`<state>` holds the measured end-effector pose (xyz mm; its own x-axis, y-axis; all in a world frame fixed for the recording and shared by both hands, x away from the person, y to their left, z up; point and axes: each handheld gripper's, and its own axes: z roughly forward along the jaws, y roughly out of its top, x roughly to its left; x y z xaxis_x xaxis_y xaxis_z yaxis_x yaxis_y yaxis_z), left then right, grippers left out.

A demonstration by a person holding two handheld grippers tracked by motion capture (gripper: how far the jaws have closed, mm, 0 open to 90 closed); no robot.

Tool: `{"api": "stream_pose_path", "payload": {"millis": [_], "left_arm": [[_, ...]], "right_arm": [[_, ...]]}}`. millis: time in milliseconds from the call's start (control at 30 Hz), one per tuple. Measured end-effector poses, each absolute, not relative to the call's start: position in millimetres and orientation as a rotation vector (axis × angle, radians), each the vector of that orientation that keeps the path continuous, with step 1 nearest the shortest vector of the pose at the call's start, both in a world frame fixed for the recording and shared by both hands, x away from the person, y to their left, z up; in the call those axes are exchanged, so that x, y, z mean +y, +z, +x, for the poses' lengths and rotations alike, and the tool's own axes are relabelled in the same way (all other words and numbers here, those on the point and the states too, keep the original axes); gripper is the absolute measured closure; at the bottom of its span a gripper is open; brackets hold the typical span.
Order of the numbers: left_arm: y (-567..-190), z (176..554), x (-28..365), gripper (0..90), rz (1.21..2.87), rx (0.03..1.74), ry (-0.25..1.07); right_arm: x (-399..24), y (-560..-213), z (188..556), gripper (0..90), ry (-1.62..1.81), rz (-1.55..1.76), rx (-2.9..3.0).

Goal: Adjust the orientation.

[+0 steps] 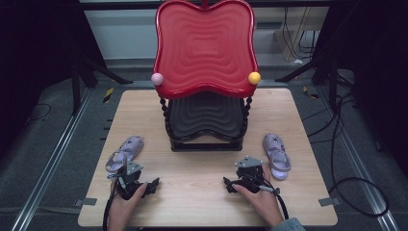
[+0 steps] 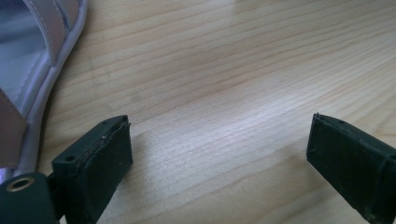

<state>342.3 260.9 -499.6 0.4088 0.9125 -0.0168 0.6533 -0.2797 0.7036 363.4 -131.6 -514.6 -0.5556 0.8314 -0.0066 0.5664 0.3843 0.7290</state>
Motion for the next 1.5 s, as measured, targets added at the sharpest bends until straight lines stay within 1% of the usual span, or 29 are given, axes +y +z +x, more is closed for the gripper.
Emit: {"api": "stream_pose_path", "payload": {"millis": [133, 200, 367, 433, 500, 533, 567, 600, 667, 867, 900, 933, 1000, 1033, 1067, 1133, 1233, 1433, 1500], "left_arm": [[-471.9, 339.5, 265.0, 6.1, 2.069, 1.295, 0.58], [-466.6, 340.0, 267.0, 6.1, 2.083, 1.294, 0.578], [-440.5, 347.5, 284.2, 7.4, 2.077, 1.31, 0.586], [-428.7, 353.3, 295.4, 8.3, 2.078, 1.325, 0.61], [-425.0, 355.7, 300.2, 9.0, 2.082, 1.333, 0.625], [-420.8, 358.9, 306.7, 11.5, 2.086, 1.35, 0.642], [-418.5, 360.6, 311.1, 11.5, 2.084, 1.359, 0.647], [-414.6, 363.2, 318.4, 14.4, 2.08, 1.375, 0.656], [-409.6, 367.5, 331.3, 15.4, 2.073, 1.403, 0.652], [-404.3, 375.4, 356.6, 23.0, 2.11, 1.461, 0.644], [-403.9, 376.4, 360.4, 26.4, 2.11, 1.47, 0.638], [-403.6, 377.0, 362.9, 26.4, 2.114, 1.474, 0.636], [-403.1, 379.4, 369.5, 30.1, 2.133, 1.486, 0.63], [-403.1, 380.6, 372.3, 34.4, 2.137, 1.491, 0.622], [-404.1, 382.8, 376.2, 35.9, 2.153, 1.497, 0.601], [-405.3, 384.1, 378.3, 37.0, 2.164, 1.501, 0.587], [-410.6, 386.8, 381.6, 43.3, 2.194, 1.504, 0.556], [-427.6, 402.8, 378.9, 48.9, 2.256, 1.522, 0.479], [-430.8, 406.0, 377.5, 49.4, 2.27, 1.523, 0.465]], "right_arm": [[-132.1, -514.6, 363.5, 4.0, 0.982, 1.206, 2.278], [-132.2, -514.5, 363.3, 4.1, 0.984, 1.207, 2.278], [-132.5, -514.5, 363.1, 4.3, 0.978, 1.207, 2.276], [-132.8, -514.5, 362.8, 4.7, 0.984, 1.207, 2.276], [-133.1, -514.7, 362.8, 5.0, 0.984, 1.204, 2.275], [-133.8, -514.7, 362.6, 5.4, 0.987, 1.199, 2.276], [-133.8, -514.7, 362.6, 5.4, 0.987, 1.199, 2.276], [-134.3, -514.7, 362.5, 5.8, 0.989, 1.196, 2.276], [-134.6, -514.6, 362.5, 6.0, 0.989, 1.195, 2.277], [-135.3, -514.4, 361.9, 7.6, 0.997, 1.203, 2.273], [-136.2, -514.2, 361.8, 8.3, 0.997, 1.198, 2.274], [-136.2, -514.2, 361.8, 8.3, 0.997, 1.198, 2.274], [-136.8, -514.2, 361.7, 9.1, 0.998, 1.195, 2.273], [-137.4, -514.2, 361.5, 9.9, 1.003, 1.194, 2.272], [-137.8, -514.1, 361.5, 10.3, 1.004, 1.192, 2.272], [-138.1, -514.1, 361.4, 10.5, 1.004, 1.191, 2.272], [-138.6, -514.1, 361.3, 11.5, 1.009, 1.191, 2.27], [-139.7, -514.0, 361.0, 12.9, 1.008, 1.189, 2.268], [-139.8, -514.0, 361.0, 13.0, 1.009, 1.188, 2.268]]}}
